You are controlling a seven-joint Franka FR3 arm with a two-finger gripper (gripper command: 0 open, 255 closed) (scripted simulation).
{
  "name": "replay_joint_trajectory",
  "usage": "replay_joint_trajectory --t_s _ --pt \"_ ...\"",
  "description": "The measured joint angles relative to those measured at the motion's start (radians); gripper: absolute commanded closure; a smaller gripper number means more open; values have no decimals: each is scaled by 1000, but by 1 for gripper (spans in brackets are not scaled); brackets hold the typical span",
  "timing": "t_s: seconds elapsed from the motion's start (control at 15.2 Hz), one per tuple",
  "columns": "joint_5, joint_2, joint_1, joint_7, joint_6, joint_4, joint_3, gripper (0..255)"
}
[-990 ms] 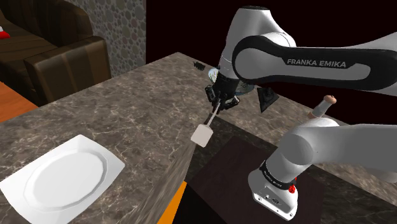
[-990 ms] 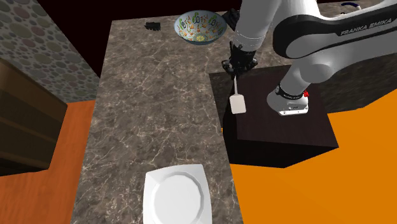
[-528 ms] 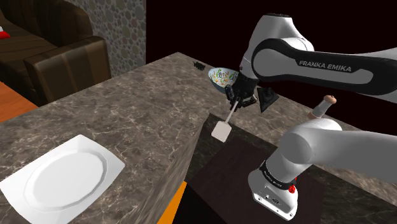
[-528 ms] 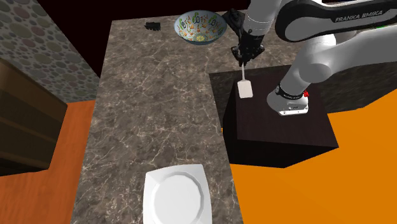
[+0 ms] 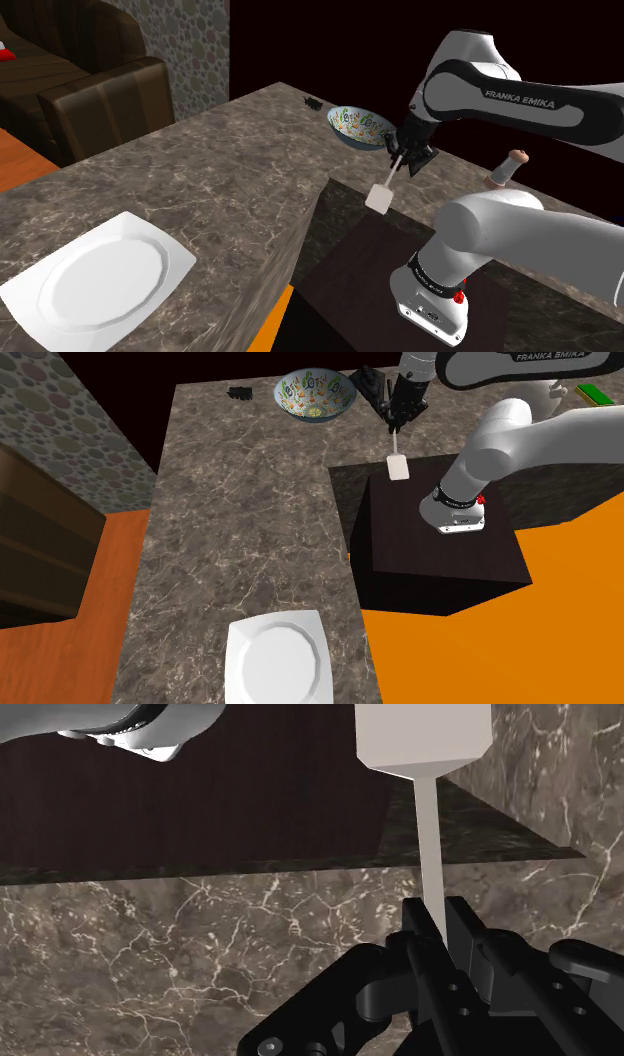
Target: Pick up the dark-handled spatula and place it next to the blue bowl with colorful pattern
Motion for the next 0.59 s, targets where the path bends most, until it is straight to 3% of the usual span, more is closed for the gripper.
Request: replay_joint_trajectory --t_s 0.26,0.59 --pt "-98 -8 -88 -118 9 -14 -114 255" --pt "-215 69 -193 -259 59 21 -253 255"
